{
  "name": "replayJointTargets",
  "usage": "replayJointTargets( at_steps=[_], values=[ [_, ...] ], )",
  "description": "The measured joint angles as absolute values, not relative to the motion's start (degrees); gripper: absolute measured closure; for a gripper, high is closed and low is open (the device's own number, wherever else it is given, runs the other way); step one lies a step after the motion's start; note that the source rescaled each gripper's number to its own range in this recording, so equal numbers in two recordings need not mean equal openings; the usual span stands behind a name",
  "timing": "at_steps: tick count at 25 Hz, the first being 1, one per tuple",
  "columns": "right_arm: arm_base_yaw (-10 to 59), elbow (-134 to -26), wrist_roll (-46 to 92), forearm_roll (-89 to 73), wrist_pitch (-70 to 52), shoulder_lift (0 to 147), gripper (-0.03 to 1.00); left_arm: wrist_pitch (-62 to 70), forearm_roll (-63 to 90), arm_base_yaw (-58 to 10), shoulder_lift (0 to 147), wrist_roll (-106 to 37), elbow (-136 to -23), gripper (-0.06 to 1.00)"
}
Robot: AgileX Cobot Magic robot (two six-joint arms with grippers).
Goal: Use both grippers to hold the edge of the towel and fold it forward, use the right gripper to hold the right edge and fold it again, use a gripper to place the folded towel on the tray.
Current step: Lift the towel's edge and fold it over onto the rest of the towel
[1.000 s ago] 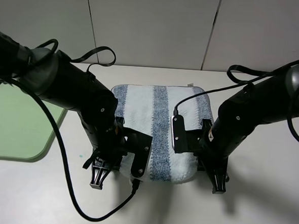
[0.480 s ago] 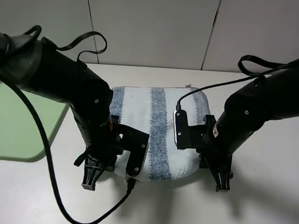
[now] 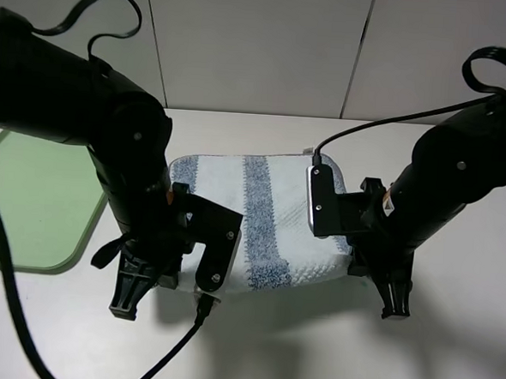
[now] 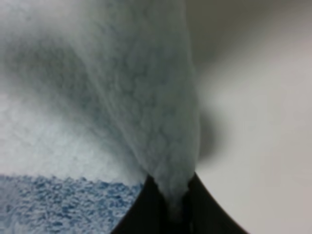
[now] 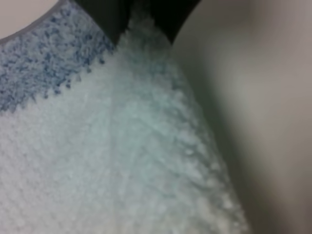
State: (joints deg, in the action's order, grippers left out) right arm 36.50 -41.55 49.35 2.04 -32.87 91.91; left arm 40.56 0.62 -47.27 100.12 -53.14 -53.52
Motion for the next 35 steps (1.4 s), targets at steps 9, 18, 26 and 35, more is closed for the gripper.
replayJointTargets(
  at_steps=[9, 18, 26, 35],
  values=[
    [37.08, -41.55, 49.35, -2.35, -40.86, 87.27, 0.97, 47.2, 3.36, -47.39, 94.11, -51.76, -53.52, 0.94],
    [43.16, -41.55, 44.73, -2.52, -47.08, 81.78, 0.97, 53.98, 5.48, -48.55, 90.87, -50.52, -53.52, 0.94],
    [44.95, -41.55, 39.54, -2.74, -54.3, 78.54, 0.97, 56.44, 5.79, -54.38, 88.38, -47.91, -53.52, 0.94],
    [44.95, -41.55, 38.76, -4.62, -59.92, 71.55, 0.97, 57.92, 6.16, -58.52, 88.1, -44.72, -53.52, 0.94]
  ],
)
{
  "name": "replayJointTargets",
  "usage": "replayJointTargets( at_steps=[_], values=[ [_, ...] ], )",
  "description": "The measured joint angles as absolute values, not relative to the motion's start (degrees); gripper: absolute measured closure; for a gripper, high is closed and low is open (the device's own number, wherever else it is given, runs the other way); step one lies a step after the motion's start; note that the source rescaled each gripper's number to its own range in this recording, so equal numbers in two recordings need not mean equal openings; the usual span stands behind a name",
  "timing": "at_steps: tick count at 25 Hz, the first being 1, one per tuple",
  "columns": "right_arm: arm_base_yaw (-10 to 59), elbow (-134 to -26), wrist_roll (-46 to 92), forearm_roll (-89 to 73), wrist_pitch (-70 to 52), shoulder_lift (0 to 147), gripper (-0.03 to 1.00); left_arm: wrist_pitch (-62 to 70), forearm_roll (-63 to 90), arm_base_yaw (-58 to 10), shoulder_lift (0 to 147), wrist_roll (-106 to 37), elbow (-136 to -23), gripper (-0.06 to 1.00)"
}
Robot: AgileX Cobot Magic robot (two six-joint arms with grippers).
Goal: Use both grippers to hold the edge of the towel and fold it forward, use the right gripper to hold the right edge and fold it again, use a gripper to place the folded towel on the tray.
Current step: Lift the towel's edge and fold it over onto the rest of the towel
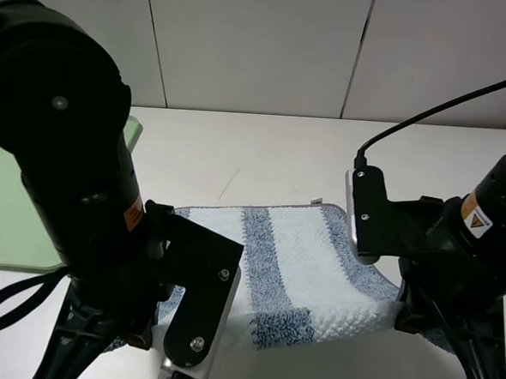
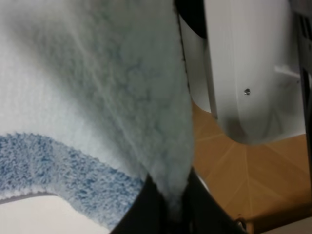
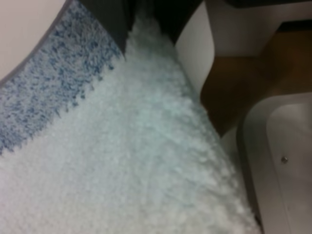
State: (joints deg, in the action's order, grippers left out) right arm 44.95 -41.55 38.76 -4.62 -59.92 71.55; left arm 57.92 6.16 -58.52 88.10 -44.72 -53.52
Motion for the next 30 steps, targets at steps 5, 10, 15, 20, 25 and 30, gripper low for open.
replayJointTargets(
  at_steps=[5, 10, 15, 20, 25, 30],
  values=[
    [44.95, -41.55, 38.76, -5.75, -60.48, 67.44, 0.97, 58.42, 6.16, -58.8, 88.1, -43.32, -53.52, 0.94],
    [44.95, -41.55, 38.76, -4.9, -58.95, 66.78, 0.97, 57.88, 4.95, -58.8, 88.05, -43.19, -53.52, 0.94],
    [44.95, -41.55, 38.76, -1.19, -54.98, 66.78, 0.97, 54.94, 0.0, -58.8, 88.0, -42.76, -53.52, 0.94],
    [44.95, -41.55, 38.76, 3.22, -51.47, 66.78, 0.97, 50.27, -7.03, -58.39, 88.0, -39.22, -53.52, 0.94],
    [44.95, -41.55, 38.76, 5.61, -47.6, 66.78, 0.97, 46.74, -9.47, -54.97, 88.0, -37.88, -53.52, 0.94],
    [44.03, -41.55, 38.76, 6.53, -44.48, 68.18, 0.97, 44.29, -9.93, -51.39, 88.0, -37.93, -53.52, 0.94]
  ],
)
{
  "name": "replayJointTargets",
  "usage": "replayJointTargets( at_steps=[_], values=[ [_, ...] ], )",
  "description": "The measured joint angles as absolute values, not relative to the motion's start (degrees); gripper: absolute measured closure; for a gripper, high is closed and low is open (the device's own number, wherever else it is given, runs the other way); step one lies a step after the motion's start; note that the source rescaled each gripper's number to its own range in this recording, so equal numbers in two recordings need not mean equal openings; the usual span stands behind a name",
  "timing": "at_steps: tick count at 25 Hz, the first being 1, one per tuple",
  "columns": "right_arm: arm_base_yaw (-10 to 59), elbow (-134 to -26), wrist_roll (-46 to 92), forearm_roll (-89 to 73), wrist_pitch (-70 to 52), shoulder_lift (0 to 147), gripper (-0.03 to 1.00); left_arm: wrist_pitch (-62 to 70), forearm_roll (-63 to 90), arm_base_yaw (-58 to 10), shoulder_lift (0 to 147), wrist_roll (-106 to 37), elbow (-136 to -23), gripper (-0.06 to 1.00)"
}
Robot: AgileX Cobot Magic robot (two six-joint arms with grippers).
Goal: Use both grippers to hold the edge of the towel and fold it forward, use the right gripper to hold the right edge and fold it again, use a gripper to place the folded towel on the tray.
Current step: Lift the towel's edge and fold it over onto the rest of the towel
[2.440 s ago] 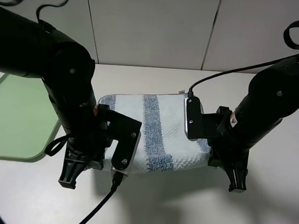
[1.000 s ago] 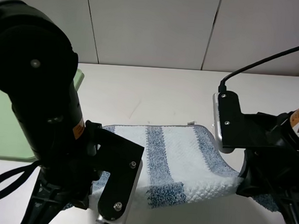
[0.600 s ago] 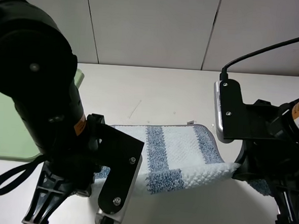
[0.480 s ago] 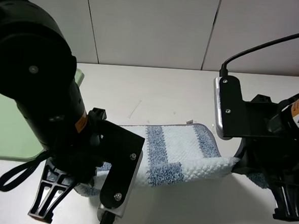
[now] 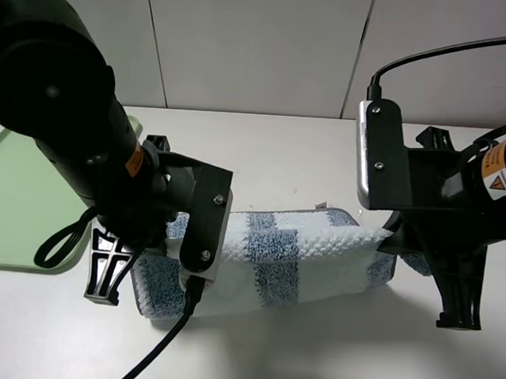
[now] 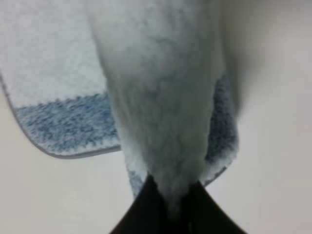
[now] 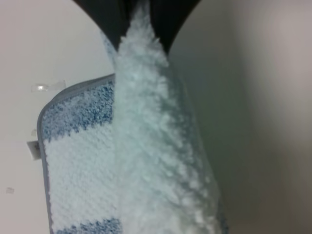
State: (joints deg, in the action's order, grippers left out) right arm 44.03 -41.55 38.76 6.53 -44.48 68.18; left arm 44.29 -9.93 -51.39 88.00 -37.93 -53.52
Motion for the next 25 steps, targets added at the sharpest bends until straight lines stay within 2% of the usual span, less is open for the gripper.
replayJointTargets(
  at_steps=[9, 18, 25],
  values=[
    [38.62, -48.01, 38.81, 7.97, -43.48, 78.41, 0.97, 39.26, -10.63, -47.61, 88.16, -38.57, -53.52, 0.94],
    [38.15, -54.66, 38.91, 8.77, -42.19, 87.69, 0.97, 34.95, -10.78, -40.3, 88.17, -41.15, -53.13, 0.94],
    [38.15, -55.2, 38.91, 8.71, -39.55, 89.86, 0.97, 33.96, -10.78, -38.3, 91.48, -42.65, -53.13, 0.94]
  ],
)
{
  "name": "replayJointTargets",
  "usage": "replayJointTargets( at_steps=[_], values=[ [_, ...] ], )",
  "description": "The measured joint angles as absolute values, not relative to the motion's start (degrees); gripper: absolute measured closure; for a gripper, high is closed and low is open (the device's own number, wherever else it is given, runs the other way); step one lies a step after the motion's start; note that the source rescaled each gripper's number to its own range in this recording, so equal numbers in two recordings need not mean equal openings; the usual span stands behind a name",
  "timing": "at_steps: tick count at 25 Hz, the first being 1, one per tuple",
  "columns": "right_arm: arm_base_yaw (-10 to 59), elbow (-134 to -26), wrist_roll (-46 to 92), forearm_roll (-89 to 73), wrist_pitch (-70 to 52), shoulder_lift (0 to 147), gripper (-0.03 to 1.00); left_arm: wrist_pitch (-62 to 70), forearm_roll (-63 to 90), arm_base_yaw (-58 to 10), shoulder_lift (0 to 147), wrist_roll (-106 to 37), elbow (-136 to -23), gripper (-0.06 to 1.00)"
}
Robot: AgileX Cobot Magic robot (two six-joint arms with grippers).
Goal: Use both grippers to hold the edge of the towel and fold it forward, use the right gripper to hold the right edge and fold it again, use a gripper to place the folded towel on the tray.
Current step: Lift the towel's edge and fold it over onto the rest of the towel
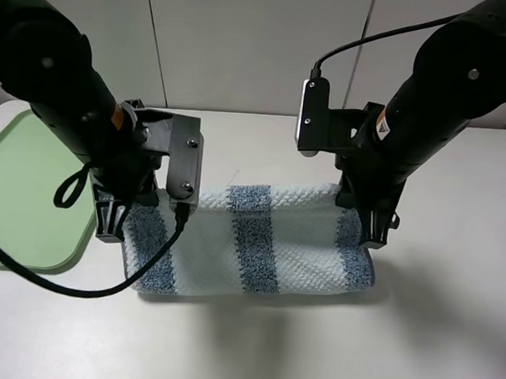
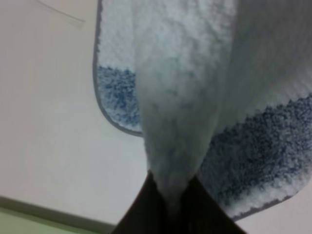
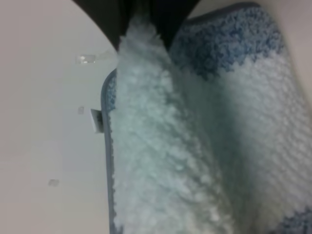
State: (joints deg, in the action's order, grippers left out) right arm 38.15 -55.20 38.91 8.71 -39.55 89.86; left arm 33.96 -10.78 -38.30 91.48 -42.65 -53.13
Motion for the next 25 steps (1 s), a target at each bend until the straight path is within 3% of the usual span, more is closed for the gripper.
replayJointTargets(
  at_steps=[20, 23, 25],
  values=[
    [38.15, -55.2, 38.91, 9.31, -39.01, 90.15, 0.97, 23.85, -11.86, -37.41, 95.94, -42.83, -53.13, 0.94],
    [38.15, -55.2, 38.91, 9.31, -37.53, 90.15, 0.97, 23.67, -11.93, -37.37, 95.94, -42.88, -53.13, 0.88],
    [38.15, -55.2, 38.91, 9.89, -36.79, 90.15, 0.95, 23.59, -12.06, -37.37, 95.94, -42.88, -53.13, 0.73]
  ],
)
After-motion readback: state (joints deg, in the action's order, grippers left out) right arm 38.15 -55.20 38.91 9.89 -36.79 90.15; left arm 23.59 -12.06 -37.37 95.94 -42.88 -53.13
